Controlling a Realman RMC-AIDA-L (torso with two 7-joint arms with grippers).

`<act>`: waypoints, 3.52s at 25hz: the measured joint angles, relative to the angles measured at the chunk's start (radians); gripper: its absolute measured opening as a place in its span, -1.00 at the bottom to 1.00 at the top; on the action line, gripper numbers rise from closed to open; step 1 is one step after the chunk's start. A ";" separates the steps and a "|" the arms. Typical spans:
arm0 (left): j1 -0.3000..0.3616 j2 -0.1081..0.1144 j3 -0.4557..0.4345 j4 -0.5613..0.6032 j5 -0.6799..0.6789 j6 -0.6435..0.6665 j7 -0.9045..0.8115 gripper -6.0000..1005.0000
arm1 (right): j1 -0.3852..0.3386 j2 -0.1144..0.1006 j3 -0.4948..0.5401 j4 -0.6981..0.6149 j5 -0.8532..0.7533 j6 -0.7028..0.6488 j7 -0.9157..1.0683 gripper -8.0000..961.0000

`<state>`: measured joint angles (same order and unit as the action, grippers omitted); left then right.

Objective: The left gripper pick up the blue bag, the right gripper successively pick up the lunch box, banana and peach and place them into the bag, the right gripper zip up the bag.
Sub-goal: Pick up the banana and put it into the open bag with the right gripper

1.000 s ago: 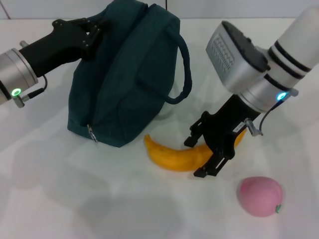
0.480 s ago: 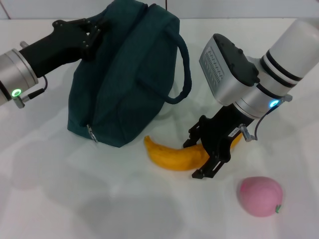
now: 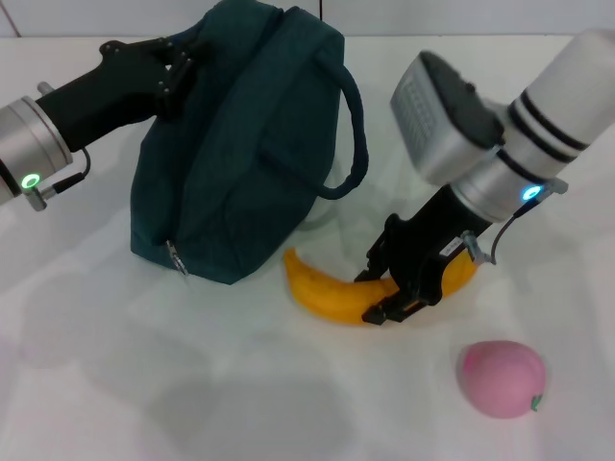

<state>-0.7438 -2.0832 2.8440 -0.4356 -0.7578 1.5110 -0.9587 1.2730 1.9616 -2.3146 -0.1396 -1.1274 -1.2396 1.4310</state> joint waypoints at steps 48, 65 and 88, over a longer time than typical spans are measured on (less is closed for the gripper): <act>0.001 -0.003 0.000 0.130 -0.039 0.104 0.140 -0.92 | -0.344 0.066 1.087 0.070 0.330 -0.194 0.040 -0.12; -0.002 -0.002 0.000 0.147 -0.071 0.096 0.158 -0.92 | -0.293 0.066 1.085 0.153 0.346 -0.181 0.116 -0.12; 0.011 0.006 0.000 0.127 -0.077 0.082 0.158 -0.92 | -0.474 0.066 0.704 -0.386 0.217 0.069 -0.193 -0.12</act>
<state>-0.7327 -2.0773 2.8440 -0.3083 -0.8348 1.5933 -0.8012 0.7992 2.0273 -1.6108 -0.5251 -0.9109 -1.1710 1.2379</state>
